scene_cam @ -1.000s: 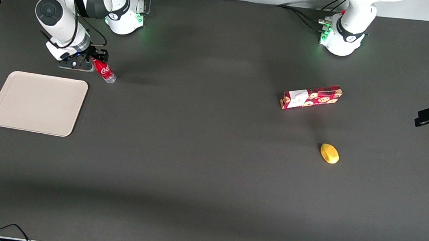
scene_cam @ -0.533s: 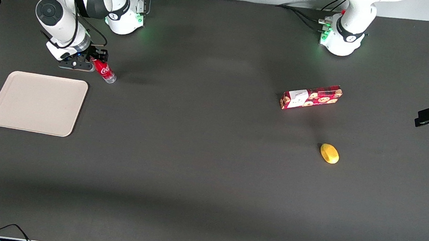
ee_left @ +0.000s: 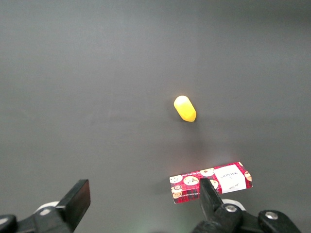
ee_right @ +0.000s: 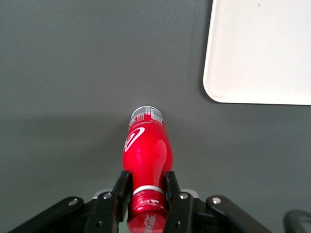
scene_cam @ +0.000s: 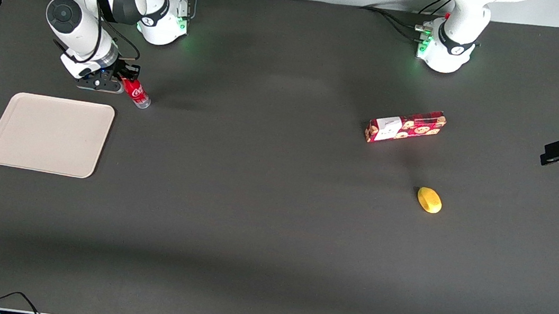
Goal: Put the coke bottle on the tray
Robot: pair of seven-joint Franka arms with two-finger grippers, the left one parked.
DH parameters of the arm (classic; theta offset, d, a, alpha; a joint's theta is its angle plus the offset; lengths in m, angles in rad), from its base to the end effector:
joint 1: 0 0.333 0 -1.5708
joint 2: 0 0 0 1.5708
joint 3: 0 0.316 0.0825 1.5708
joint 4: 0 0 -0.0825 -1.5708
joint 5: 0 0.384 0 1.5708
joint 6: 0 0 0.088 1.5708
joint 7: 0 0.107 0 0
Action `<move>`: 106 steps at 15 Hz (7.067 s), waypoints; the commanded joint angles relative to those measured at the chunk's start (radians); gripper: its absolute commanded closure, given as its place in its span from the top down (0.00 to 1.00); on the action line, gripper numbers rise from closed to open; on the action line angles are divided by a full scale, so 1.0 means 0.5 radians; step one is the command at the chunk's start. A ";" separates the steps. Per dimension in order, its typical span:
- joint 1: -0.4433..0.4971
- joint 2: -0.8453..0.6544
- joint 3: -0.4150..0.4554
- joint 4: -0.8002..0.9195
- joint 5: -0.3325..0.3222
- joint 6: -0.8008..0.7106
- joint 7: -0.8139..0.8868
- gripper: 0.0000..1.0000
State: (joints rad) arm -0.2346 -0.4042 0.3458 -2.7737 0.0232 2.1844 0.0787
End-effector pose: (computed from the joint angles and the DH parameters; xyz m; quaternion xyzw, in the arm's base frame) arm 0.3439 0.0271 0.3097 0.9930 -0.0112 -0.0973 0.0659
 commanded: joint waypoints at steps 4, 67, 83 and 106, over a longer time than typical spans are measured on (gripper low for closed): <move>0.006 -0.023 -0.007 0.003 0.012 0.016 0.073 0.00; -0.347 1.493 -1.097 2.213 -0.243 -0.383 -1.495 1.00; 0.162 0.468 -0.563 1.921 0.046 -0.939 -0.186 1.00; 0.123 0.609 -0.458 2.157 0.092 -1.080 -0.114 1.00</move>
State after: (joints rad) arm -0.1562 -0.1496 0.0971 -1.7647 0.0628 1.6690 0.0141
